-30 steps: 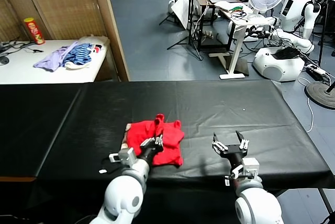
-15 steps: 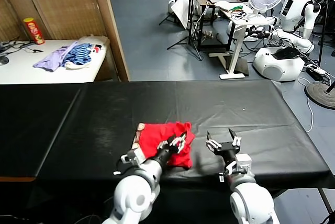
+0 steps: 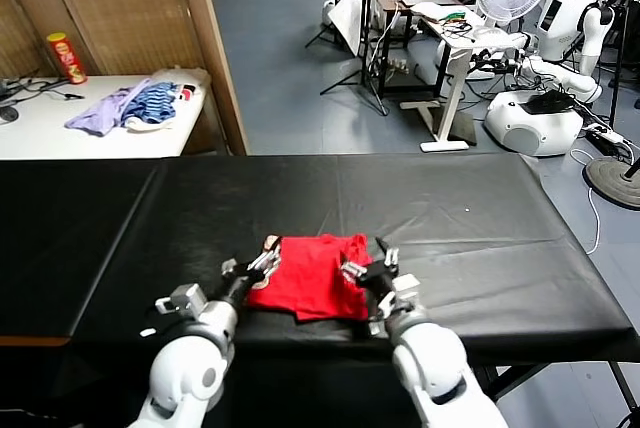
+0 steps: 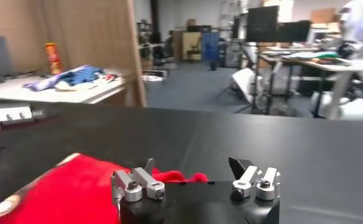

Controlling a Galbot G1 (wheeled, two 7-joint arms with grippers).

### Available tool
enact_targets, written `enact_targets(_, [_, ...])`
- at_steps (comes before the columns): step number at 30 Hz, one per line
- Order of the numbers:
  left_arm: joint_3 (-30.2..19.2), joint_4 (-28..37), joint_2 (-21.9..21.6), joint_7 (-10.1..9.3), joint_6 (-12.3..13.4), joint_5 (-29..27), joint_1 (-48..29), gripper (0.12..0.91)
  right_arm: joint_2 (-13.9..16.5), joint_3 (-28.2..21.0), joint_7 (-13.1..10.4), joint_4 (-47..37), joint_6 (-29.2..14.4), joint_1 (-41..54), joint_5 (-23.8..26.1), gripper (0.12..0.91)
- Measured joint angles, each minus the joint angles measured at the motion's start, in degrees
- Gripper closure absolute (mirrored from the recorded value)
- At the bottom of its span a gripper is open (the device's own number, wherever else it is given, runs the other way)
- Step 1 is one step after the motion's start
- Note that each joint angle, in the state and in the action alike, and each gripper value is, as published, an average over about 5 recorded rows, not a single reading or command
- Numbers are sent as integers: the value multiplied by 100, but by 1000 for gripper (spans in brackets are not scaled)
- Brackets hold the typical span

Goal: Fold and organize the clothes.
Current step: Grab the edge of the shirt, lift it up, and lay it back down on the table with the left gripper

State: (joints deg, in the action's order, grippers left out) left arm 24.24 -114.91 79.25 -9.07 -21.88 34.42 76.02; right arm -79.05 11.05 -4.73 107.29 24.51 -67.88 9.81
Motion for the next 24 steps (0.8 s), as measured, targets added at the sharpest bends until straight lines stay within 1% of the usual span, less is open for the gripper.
enact_targets(2, [29, 78, 16, 45, 31, -115, 23, 232, -53, -15, -103, -242, -248, 58, 664, 227])
enact_targets(4, [51, 143, 30, 83, 62, -176, 47, 232, -128, -15, -187, -488, -490, 125, 1076, 227])
enact_targets(6, [76, 202, 30, 124, 89, -191, 81, 232, -203, -13, -218, -660, -684, 164, 1205, 227])
enact_targets(8, [101, 265, 21, 178, 116, -180, 117, 232, -252, -10, -208, -722, -811, 170, 1143, 227])
enact_targets(12, [154, 388, 44, 289, 166, -92, 154, 232, -235, 70, -127, -494, -795, 84, 639, 227])
enact_targets(15, [171, 446, 83, 325, 210, 103, 157, 232, -141, 205, -54, -70, -554, -41, 35, 227])
enact_targets(19, [191, 460, 98, 334, 261, 379, 169, 232, 37, 433, -23, 471, -207, -260, -842, 227])
enact_targets(24, [203, 462, 99, 339, 270, 445, 169, 232, 83, 560, 27, 768, -14, -454, -1690, 227])
